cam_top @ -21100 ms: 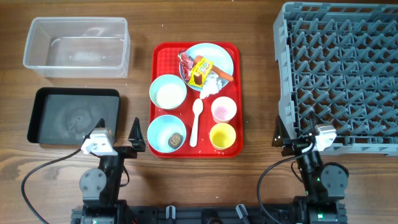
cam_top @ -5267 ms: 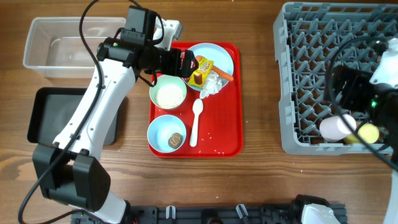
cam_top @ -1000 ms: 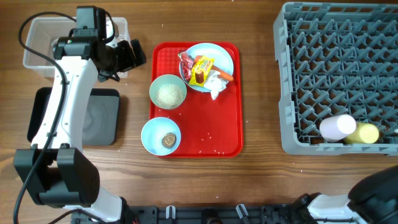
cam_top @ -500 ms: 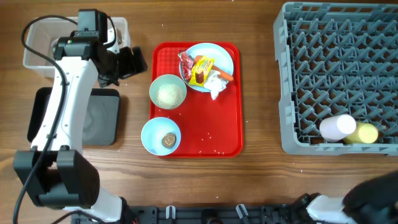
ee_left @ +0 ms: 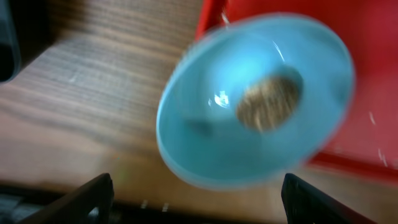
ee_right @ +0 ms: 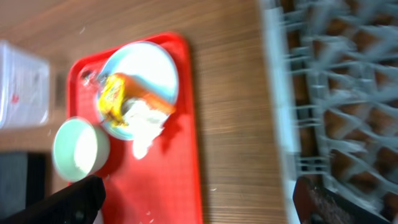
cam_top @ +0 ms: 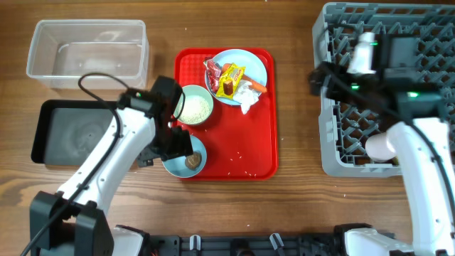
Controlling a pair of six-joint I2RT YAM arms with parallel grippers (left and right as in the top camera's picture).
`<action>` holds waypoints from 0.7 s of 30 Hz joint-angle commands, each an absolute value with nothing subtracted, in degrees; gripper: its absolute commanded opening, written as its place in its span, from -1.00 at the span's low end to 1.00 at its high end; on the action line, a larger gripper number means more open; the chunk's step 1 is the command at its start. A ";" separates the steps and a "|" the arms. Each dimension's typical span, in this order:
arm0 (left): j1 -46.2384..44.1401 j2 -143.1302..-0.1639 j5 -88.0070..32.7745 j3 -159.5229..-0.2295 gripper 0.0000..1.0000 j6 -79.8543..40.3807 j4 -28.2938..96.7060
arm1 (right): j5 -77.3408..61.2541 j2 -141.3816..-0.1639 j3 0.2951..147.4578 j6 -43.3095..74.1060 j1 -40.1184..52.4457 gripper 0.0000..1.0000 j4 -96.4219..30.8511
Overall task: Sort waste into correct bins and load items into the dishwasher rack
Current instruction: 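Grasp the blue bowl with food scraps using the left gripper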
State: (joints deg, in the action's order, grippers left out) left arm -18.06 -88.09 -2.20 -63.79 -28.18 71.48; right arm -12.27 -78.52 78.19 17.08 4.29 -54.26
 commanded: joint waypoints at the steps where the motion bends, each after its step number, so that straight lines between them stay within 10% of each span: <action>1: -18.22 -88.01 -0.36 -56.95 0.71 -33.52 65.41 | -10.24 -81.69 78.50 18.04 10.55 1.00 -52.42; 8: -18.22 -88.07 1.43 -54.61 0.33 -33.47 59.44 | -9.91 -86.85 78.50 18.22 14.04 0.99 -53.01; 17: -18.22 -88.07 4.62 -51.72 -0.91 -33.47 54.50 | -9.82 -86.85 78.50 18.09 14.02 0.99 -52.71; 21: -18.22 -88.07 4.62 -51.75 -0.92 -33.45 53.91 | -8.93 -86.85 78.50 18.04 14.02 0.99 -53.08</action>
